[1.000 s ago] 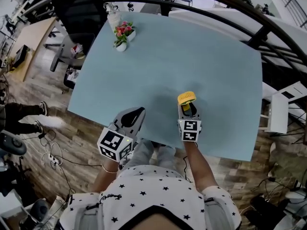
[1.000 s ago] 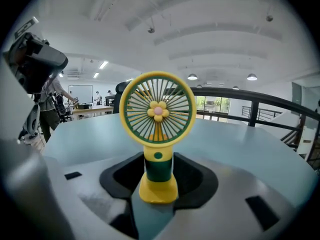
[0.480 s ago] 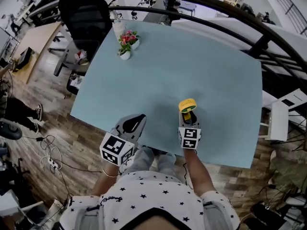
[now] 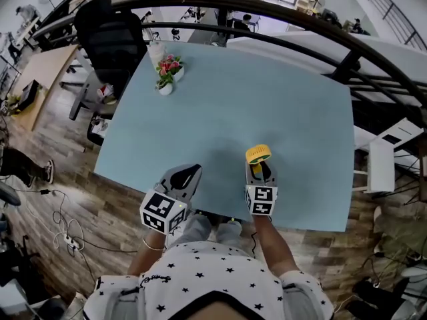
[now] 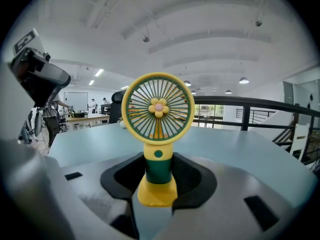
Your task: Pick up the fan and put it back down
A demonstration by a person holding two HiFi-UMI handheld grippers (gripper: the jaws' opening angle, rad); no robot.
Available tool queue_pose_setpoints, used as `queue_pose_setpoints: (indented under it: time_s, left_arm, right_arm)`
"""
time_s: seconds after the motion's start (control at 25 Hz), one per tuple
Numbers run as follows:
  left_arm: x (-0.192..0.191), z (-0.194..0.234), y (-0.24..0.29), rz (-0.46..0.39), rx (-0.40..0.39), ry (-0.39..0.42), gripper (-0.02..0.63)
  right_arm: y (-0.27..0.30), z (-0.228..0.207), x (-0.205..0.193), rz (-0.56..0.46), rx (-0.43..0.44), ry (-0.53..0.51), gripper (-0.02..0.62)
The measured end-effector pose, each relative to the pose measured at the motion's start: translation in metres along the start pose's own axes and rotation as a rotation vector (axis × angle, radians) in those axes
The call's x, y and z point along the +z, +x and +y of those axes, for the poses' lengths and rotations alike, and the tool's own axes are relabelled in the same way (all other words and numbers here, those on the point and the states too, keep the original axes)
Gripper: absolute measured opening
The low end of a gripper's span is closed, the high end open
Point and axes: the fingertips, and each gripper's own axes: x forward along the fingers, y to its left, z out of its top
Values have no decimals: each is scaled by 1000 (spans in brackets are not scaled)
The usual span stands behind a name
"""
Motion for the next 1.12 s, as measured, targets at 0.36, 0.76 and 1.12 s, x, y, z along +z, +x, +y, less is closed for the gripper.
queue_pose_setpoints:
  time_s: [0.36,0.76,1.12]
  left_arm:
    - [15,-9,12,-32,-55,19,29]
    - [31,-26,25,-68,-118,32,29]
    - [44,-40,45,-106,-168,13,29]
  right_arm:
    - [-26,-12,33,-46,-29,11,164]
    - [-59,-16,75,-103,-31,4,164]
    - [-91,-25,105,-135,-51,-18,164]
